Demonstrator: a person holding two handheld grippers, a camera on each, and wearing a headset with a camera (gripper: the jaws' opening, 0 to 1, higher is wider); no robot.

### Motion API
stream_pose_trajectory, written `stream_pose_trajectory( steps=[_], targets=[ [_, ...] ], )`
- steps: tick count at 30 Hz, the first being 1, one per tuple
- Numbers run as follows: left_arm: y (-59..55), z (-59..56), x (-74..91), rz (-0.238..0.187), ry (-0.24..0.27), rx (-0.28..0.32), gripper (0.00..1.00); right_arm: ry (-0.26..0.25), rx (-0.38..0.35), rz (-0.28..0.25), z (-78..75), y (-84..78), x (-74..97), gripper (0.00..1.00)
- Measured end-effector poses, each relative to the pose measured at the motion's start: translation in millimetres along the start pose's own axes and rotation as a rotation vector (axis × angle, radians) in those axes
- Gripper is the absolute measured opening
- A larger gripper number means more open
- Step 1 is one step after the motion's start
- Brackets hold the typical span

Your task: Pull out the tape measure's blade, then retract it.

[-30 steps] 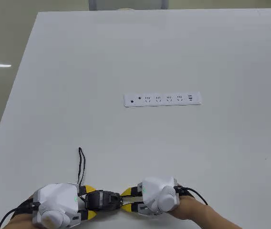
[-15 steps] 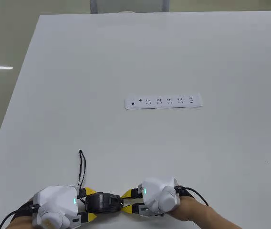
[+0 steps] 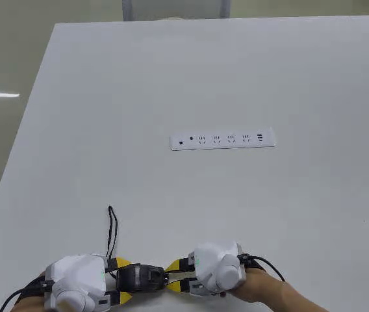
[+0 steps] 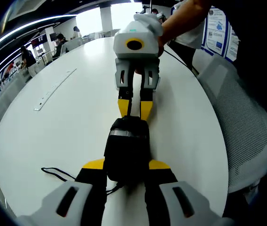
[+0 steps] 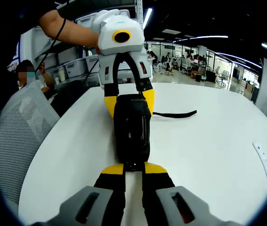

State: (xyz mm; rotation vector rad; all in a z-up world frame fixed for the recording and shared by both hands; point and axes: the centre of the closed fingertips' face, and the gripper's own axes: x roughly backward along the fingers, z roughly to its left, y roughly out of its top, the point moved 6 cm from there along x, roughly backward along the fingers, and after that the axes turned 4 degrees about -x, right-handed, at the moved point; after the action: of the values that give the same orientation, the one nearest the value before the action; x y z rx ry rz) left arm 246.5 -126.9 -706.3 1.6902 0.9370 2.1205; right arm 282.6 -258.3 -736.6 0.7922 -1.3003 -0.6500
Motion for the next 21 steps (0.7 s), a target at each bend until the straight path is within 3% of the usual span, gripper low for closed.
stream_pose_trajectory(
  steps=[21],
  targets=[
    [0.0, -0.2, 0.0, 0.002, 0.002, 0.007, 0.27, 0.007, -0.005, 0.004, -2.1, -7.6, 12.9, 0.10]
  ],
)
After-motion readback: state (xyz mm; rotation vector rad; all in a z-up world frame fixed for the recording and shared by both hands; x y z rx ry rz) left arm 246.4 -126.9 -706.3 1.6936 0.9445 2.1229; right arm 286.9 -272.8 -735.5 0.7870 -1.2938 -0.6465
